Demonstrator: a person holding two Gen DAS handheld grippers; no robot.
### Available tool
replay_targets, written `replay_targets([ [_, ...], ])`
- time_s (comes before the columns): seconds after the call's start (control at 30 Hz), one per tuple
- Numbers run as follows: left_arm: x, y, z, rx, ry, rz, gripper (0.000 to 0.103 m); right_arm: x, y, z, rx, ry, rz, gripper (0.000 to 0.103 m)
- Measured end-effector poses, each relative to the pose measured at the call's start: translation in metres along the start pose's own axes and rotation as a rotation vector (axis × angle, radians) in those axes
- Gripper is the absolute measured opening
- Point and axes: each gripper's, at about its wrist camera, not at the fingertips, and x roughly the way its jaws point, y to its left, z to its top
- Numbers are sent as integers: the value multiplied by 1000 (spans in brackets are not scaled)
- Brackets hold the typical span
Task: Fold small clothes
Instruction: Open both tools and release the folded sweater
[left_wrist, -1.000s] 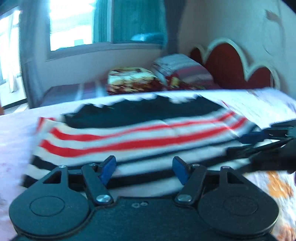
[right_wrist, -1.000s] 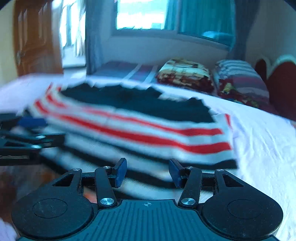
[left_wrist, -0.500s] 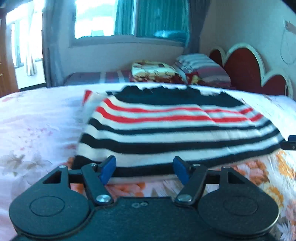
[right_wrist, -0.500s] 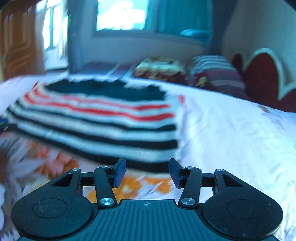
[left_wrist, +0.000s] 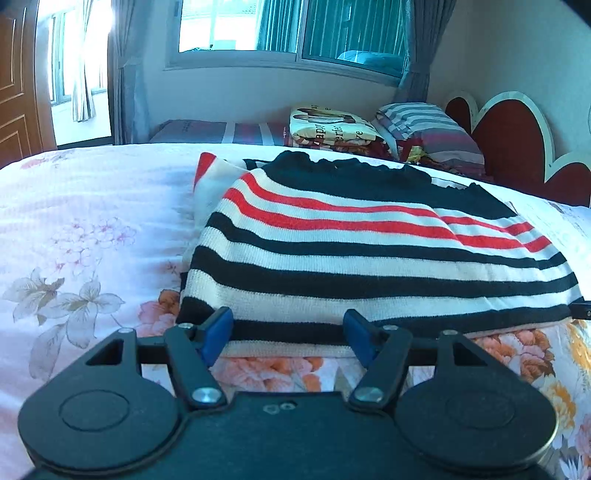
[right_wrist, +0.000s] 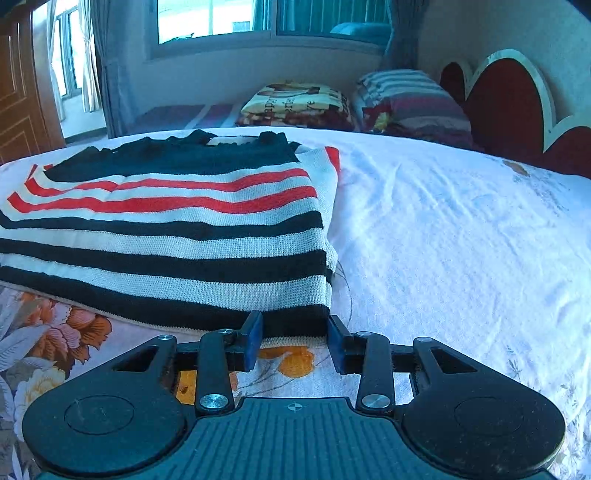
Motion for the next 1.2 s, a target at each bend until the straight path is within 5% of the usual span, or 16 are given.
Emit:
replay_targets([
  [0.17,0,-8,3,43,22,31,65,-14,7,7,-14,-94,-15,35],
  [0.27,0,-9,1,43,18,37,65,3,12,-2,-40,-29,-20,31],
  [0.77,0,-9,1,52,23,35,66,11,24,2,-139,-1,-68,31],
  [0.97,7,-9,25,111,150,19,67,16,33,24,-232,116,-74,31],
  [1.1,-24,-9,24,106,117,28,68,-27,23,34,-131,25,-23,31],
  [1.2,-41,1,3,-16,100,-73,66,-56,27,27,-129,-16,29,27],
])
